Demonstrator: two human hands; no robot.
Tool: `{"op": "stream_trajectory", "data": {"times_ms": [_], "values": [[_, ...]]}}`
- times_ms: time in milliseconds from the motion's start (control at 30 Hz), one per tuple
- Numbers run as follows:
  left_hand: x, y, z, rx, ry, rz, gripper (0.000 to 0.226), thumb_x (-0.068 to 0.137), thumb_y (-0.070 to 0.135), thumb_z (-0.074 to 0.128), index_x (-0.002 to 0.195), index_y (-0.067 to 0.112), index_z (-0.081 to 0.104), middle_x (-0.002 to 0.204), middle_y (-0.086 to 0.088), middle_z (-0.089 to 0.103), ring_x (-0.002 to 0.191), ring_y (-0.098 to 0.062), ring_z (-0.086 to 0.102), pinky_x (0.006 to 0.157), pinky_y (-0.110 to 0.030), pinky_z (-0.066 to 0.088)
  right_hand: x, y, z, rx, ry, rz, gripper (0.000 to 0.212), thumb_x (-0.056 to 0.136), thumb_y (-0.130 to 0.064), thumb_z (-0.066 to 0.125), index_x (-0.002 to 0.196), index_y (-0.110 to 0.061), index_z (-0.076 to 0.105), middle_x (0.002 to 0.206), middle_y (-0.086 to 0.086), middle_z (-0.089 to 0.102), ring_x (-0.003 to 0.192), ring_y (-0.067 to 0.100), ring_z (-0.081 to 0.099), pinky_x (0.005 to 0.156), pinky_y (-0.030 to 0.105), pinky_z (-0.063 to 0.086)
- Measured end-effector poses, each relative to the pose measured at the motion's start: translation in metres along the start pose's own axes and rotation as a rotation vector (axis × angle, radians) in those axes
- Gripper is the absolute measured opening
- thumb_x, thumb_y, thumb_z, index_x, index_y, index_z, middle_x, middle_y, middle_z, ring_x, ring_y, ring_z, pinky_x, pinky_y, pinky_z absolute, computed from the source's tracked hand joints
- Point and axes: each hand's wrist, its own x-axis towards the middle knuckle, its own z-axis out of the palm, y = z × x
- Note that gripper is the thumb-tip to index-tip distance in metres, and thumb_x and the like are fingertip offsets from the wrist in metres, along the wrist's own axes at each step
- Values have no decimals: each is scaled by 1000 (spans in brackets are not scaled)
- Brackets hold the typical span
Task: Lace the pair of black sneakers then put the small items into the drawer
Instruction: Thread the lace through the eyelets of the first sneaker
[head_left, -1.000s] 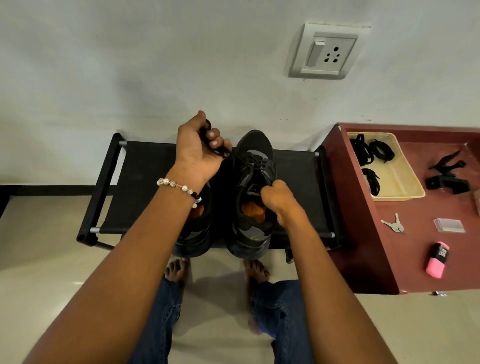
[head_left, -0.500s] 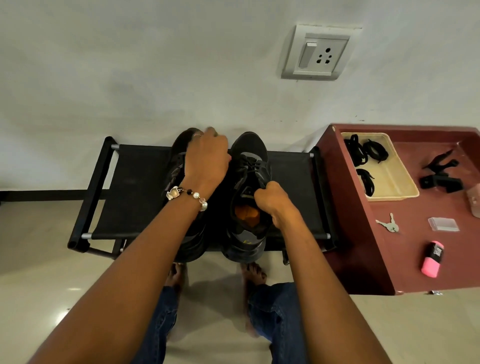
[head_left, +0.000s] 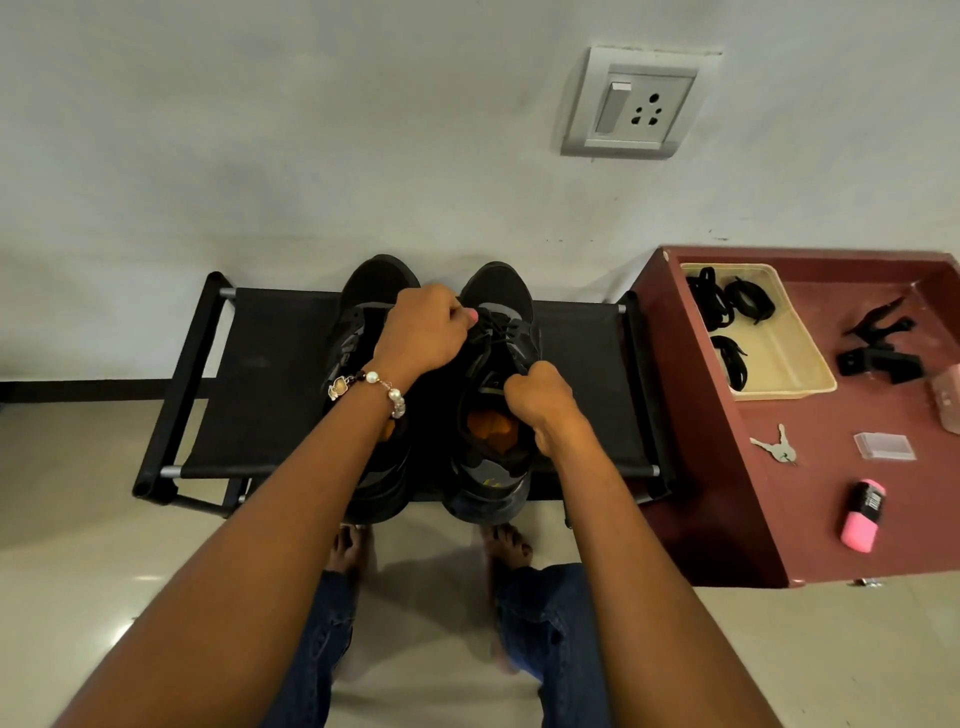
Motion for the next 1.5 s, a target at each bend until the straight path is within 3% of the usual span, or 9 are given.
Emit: {"op": "stream_trajectory", "data": {"times_ms": [100,167,333,500,667,833,1100,1300,1500], "values": [[-4,8,-11,-318,11,-75,12,88,23,69,87,11,70,68,1,67,59,-4,60,57,-8,46,26,13,-5,16,-69,-80,121,33,-61,83,137,-12,44,121,10,63,112,33,58,92,46,54],[-9,17,-24,-575,-25,-142,9,86,22,72,90,14,71,66,3,65,59,-5,60,62,-16,49,36,15,-17,31,-65,-193,117,18,-78,80,123,-33,56,118,0,66,117,31,55,93,47,53],[-18,40,-59,-919,-127,-184,18,94,22,60,94,9,73,77,-3,73,74,-18,69,81,-34,52,-36,-34,-41,268,18,-522,11,78,-30,80,87,-27,74,87,-2,73,89,13,66,87,40,56],[-28,53,-84,-1094,-254,-126,30,101,20,45,115,2,64,106,-15,72,100,-25,70,94,-35,52,-55,-52,-19,301,-153,-643,29,84,-21,77,111,-14,70,95,-4,71,82,10,61,86,30,54],[-20,45,-85,-1289,-194,-190,29,100,8,40,120,-1,60,112,-15,70,103,-25,69,98,-37,50,-56,-55,-17,257,-154,-696,21,89,-23,70,89,-2,72,84,30,60,74,22,53,73,40,45],[-6,15,-78,-1426,50,-334,30,97,0,40,120,0,60,113,-14,70,99,-22,70,94,-33,52,-54,-44,-65,397,-186,-655,18,95,-16,58,81,-14,68,75,-7,70,79,4,62,74,17,44],[5,-5,-56,-1178,83,-414,35,97,-2,43,126,9,59,119,-8,66,105,-20,67,92,-32,52,-36,-25,-109,942,114,-593,26,99,-27,56,85,-9,69,53,-4,43,48,9,33,52,25,35],[-4,9,-44,-90,146,136,32,92,24,63,123,30,65,104,0,68,93,-14,65,92,-29,50,-44,-47,-74,431,79,-693,23,99,-22,57,83,-11,70,60,1,54,44,1,34,44,17,27],[-8,20,-30,-285,-59,294,22,88,21,69,110,25,72,103,15,68,102,3,59,91,-15,41,-41,-53,-58,269,-1,-723,23,93,-22,65,73,-14,71,45,-11,42,43,4,31,46,20,28]]}}
